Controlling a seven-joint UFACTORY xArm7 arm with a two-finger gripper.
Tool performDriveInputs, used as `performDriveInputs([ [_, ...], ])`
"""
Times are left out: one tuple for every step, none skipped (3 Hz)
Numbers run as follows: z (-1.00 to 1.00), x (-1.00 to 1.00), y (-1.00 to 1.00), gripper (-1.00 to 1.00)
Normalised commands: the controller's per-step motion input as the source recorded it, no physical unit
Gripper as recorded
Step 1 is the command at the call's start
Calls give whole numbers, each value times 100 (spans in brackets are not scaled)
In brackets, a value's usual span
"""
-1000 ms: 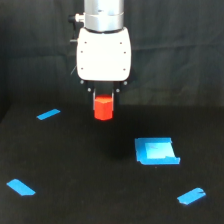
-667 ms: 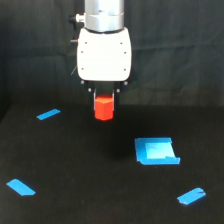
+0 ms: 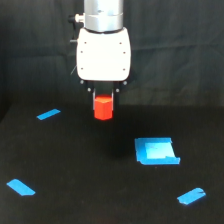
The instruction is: Pick up the red object from the table
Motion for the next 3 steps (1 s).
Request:
performDriveInputs([
  [-3,-2,1,-93],
  [1,2,5,-100],
  [7,5,10,-99],
])
